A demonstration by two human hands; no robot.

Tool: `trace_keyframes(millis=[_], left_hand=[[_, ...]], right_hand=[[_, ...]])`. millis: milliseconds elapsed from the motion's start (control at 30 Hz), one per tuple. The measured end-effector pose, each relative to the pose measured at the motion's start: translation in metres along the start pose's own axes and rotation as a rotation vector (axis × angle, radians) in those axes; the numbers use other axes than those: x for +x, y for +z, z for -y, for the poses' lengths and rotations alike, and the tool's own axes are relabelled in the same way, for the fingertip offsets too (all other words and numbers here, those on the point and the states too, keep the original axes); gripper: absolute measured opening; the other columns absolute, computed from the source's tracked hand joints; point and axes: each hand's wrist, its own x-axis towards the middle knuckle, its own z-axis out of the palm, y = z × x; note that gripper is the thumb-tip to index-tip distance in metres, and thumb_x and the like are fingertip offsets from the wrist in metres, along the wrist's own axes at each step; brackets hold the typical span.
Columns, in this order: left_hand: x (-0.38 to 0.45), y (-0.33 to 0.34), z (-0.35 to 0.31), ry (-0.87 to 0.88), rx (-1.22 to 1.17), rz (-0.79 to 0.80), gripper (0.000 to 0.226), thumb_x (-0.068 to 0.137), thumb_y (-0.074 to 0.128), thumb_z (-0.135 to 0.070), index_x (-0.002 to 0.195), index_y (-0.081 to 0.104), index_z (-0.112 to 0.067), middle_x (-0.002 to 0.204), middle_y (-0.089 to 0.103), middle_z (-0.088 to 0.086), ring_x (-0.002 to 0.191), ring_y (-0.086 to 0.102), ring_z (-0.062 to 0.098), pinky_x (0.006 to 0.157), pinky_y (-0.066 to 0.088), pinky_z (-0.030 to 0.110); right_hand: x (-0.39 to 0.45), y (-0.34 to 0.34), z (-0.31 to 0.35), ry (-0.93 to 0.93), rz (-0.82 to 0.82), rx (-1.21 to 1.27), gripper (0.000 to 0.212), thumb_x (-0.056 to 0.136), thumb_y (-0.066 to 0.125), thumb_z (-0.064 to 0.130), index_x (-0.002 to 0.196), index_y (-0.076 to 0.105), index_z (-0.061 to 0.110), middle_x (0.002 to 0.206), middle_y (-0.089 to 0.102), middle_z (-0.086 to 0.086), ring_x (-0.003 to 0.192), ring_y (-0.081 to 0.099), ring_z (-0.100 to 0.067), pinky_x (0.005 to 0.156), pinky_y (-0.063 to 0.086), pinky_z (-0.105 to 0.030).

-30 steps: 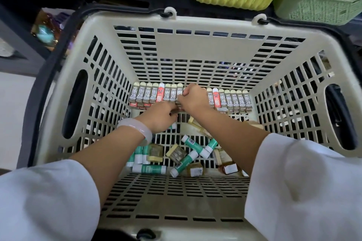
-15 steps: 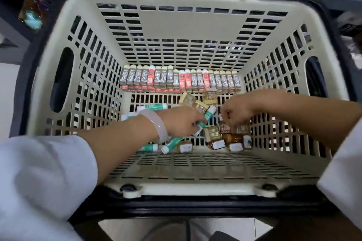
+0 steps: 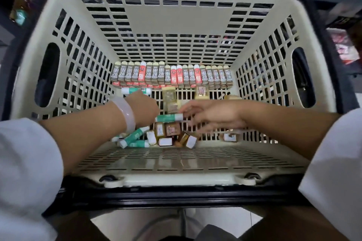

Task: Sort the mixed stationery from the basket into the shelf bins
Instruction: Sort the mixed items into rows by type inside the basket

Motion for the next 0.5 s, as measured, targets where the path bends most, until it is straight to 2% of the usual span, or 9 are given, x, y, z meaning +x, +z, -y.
trace_keyframes(millis=[67,133,167,233,300,333,367,433,500], left_hand=[[0.001,-0.005,-0.002,-0.012,-0.011,-0.058,0.027,0.096,0.036,-0.016,0.073,0.050,-0.013,0.064,0.045,-0.003,0.065,0.053,0.017,0.074,0.052,0.032],[0.006,-0.010,-0.014,0.101,-0.064,-0.178,0.022,0.097,0.035,-0.019,0.093,0.055,-0.012,0.084,0.057,0.002,0.079,0.059,0.020,0.077,0.053,0.036],[0.010,-0.013,-0.023,0.192,-0.094,-0.238,0.025,0.097,0.035,-0.022,0.110,0.054,-0.013,0.102,0.059,0.004,0.090,0.059,0.022,0.080,0.052,0.039],[0.020,-0.019,-0.045,0.368,-0.090,-0.298,0.039,0.097,0.035,-0.027,0.135,0.040,-0.019,0.135,0.045,0.005,0.114,0.051,0.025,0.091,0.046,0.041],[0.029,-0.024,-0.066,0.489,0.016,-0.278,0.044,0.099,0.033,-0.030,0.142,0.032,-0.022,0.151,0.027,0.002,0.134,0.033,0.023,0.104,0.033,0.041],[0.032,-0.026,-0.072,0.518,0.078,-0.244,0.042,0.099,0.031,-0.032,0.141,0.034,-0.023,0.153,0.025,0.001,0.137,0.029,0.022,0.107,0.030,0.042],[0.034,-0.026,-0.074,0.524,0.131,-0.198,0.041,0.100,0.030,-0.033,0.138,0.040,-0.022,0.150,0.030,0.001,0.135,0.032,0.022,0.106,0.031,0.042],[0.033,-0.028,-0.071,0.480,0.115,-0.125,0.040,0.101,0.027,-0.035,0.128,0.051,-0.018,0.136,0.047,0.002,0.120,0.048,0.024,0.098,0.039,0.041],[0.029,-0.027,-0.065,0.422,0.088,-0.102,0.040,0.100,0.029,-0.034,0.114,0.060,-0.013,0.118,0.060,0.004,0.103,0.057,0.025,0.095,0.042,0.040]], right_hand=[[0.000,-0.015,0.004,-0.038,-0.239,-0.128,0.021,0.094,0.042,0.005,0.100,0.052,0.022,0.121,0.051,-0.009,0.100,0.056,-0.016,0.077,0.054,-0.026],[-0.003,-0.032,0.002,0.042,-0.463,-0.458,0.016,0.096,0.038,0.008,0.097,0.054,0.010,0.105,0.059,-0.015,0.080,0.057,-0.018,0.064,0.051,-0.026],[-0.004,-0.040,-0.001,0.107,-0.528,-0.713,0.018,0.095,0.039,0.009,0.099,0.056,0.005,0.103,0.061,-0.016,0.078,0.056,-0.019,0.063,0.049,-0.029],[-0.005,-0.048,-0.004,0.169,-0.598,-1.139,0.018,0.091,0.046,0.011,0.106,0.055,0.006,0.110,0.058,-0.013,0.089,0.052,-0.021,0.074,0.047,-0.032],[-0.002,-0.049,-0.008,0.146,-0.602,-1.335,0.036,0.087,0.055,0.016,0.122,0.049,0.012,0.123,0.048,-0.011,0.111,0.046,-0.025,0.088,0.046,-0.037],[-0.001,-0.049,-0.010,0.147,-0.586,-1.381,0.047,0.085,0.059,0.019,0.130,0.044,0.015,0.129,0.041,-0.012,0.120,0.040,-0.028,0.092,0.044,-0.039],[-0.001,-0.050,-0.012,0.161,-0.570,-1.418,0.055,0.084,0.061,0.021,0.134,0.039,0.018,0.135,0.035,-0.012,0.127,0.033,-0.030,0.095,0.043,-0.041],[-0.002,-0.052,-0.019,0.194,-0.535,-1.528,0.059,0.081,0.065,0.021,0.134,0.039,0.020,0.143,0.026,-0.012,0.131,0.027,-0.034,0.100,0.043,-0.045],[-0.003,-0.052,-0.026,0.229,-0.457,-1.580,0.059,0.079,0.068,0.023,0.132,0.042,0.021,0.145,0.025,-0.013,0.129,0.031,-0.035,0.102,0.041,-0.046]])
